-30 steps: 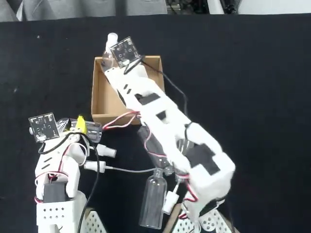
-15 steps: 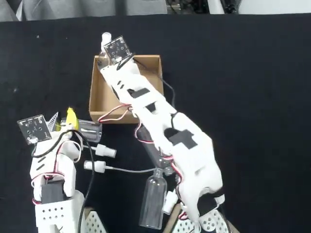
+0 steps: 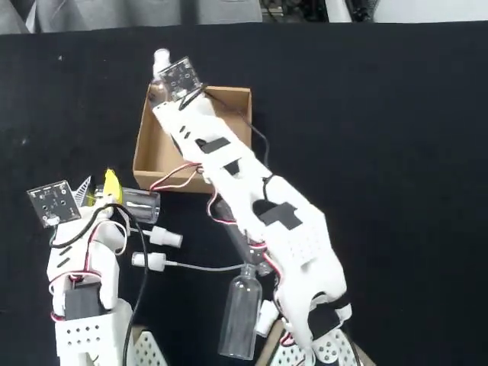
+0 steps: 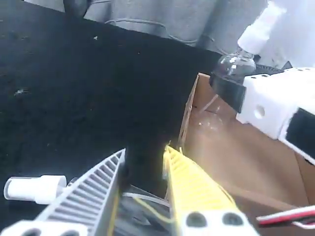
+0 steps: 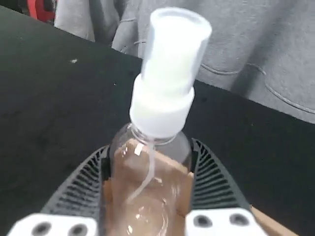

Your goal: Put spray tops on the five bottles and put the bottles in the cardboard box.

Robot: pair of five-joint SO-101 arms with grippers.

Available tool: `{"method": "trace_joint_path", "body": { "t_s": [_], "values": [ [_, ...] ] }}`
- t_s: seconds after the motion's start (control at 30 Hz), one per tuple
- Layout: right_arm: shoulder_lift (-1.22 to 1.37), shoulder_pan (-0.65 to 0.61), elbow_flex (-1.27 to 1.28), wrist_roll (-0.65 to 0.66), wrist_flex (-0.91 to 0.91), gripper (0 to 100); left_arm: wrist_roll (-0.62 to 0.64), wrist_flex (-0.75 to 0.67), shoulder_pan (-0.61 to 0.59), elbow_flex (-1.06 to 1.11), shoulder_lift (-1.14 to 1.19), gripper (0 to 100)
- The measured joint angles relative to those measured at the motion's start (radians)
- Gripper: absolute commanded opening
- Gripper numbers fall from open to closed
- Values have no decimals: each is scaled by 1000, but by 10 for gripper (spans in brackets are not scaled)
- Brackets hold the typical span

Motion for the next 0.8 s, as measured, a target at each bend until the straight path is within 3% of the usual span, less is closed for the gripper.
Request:
{"method": "trace_joint_path", "body": {
  "t_s": [0.8],
  "values": [
    [0,-15,0,0,0,96,0,0,0,0,0,116]
  ]
}}
